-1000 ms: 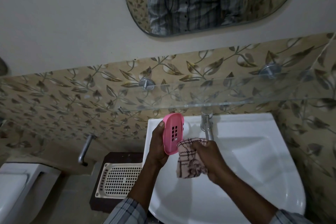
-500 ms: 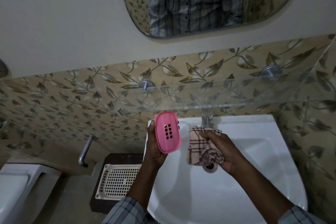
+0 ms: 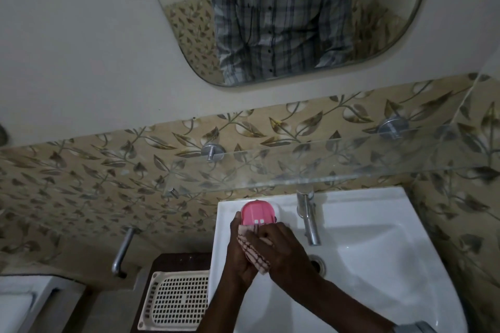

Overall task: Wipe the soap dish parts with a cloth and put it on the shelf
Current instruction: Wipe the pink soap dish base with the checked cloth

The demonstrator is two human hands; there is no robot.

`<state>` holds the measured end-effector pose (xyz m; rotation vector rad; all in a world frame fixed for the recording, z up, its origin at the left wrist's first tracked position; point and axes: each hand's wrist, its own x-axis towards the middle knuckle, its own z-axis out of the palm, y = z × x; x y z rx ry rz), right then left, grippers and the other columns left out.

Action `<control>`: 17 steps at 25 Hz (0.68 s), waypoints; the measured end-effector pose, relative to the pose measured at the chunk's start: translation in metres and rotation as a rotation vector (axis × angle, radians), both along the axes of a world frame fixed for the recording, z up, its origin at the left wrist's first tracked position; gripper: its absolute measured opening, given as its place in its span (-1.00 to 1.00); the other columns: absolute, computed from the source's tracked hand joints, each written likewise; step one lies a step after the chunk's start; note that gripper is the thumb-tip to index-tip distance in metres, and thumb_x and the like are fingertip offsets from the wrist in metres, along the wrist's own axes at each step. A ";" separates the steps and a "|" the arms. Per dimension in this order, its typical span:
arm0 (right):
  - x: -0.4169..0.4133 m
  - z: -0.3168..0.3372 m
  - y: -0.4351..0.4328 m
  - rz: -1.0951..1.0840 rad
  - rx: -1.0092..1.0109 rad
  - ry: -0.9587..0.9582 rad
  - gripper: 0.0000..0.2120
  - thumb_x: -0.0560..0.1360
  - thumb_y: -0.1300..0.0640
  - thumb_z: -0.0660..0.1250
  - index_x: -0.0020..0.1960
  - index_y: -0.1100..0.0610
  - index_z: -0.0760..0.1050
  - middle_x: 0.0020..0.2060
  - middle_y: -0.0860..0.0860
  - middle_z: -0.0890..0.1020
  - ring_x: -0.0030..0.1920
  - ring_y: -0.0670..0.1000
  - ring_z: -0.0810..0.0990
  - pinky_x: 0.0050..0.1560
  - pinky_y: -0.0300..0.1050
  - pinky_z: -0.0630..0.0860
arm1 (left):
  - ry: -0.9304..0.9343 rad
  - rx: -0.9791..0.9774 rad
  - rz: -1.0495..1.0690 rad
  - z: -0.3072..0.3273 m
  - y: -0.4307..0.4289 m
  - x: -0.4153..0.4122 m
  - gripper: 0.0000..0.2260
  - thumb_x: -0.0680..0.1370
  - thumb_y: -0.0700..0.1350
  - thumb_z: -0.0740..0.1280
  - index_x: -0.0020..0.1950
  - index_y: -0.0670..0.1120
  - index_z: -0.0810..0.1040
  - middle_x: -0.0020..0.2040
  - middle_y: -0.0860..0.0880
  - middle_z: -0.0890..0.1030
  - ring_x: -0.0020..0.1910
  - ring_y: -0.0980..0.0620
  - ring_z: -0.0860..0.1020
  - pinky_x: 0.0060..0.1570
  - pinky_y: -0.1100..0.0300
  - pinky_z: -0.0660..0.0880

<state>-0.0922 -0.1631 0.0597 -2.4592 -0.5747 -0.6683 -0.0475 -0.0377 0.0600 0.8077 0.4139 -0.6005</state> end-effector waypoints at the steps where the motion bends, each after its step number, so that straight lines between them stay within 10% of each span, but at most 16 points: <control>1: 0.006 0.007 0.005 -0.090 0.026 0.000 -0.53 0.40 0.31 0.42 0.30 0.13 0.58 0.00 0.12 0.65 -0.03 0.16 0.62 -0.07 0.04 0.63 | -0.017 -0.072 0.022 0.002 -0.004 -0.002 -0.56 0.41 0.13 0.50 0.10 -0.18 0.61 -0.08 -0.12 0.68 -0.05 -0.03 0.68 0.10 0.15 0.60; 6: 0.025 0.041 0.019 -0.441 0.051 0.338 -0.39 0.25 0.22 0.61 0.28 0.18 0.57 -0.04 0.15 0.63 -0.08 0.16 0.64 -0.26 -0.02 0.64 | -0.057 -0.038 0.160 -0.009 -0.005 0.000 -0.43 0.51 0.18 0.26 0.37 -0.19 0.49 0.21 -0.28 0.62 0.15 -0.24 0.63 0.09 -0.13 0.61; 12: 0.001 0.033 0.008 -0.334 0.123 0.840 -0.86 0.57 0.12 0.29 0.06 0.15 0.56 0.03 0.10 0.66 0.01 0.06 0.66 -0.11 -0.21 0.49 | -0.045 0.137 0.167 -0.026 -0.003 -0.006 -0.31 0.48 0.21 0.24 0.45 -0.24 0.41 0.10 -0.29 0.60 0.04 -0.22 0.60 0.12 -0.13 0.53; 17: 0.026 0.041 -0.022 -0.334 0.372 0.583 -0.75 0.54 0.28 0.30 0.16 0.13 0.63 0.01 0.12 0.66 0.04 0.09 0.62 0.05 -0.08 0.56 | -0.067 0.137 0.066 -0.013 -0.002 0.007 -0.31 0.39 0.25 0.37 0.36 -0.20 0.51 0.06 -0.23 0.65 0.00 -0.17 0.63 0.08 -0.10 0.55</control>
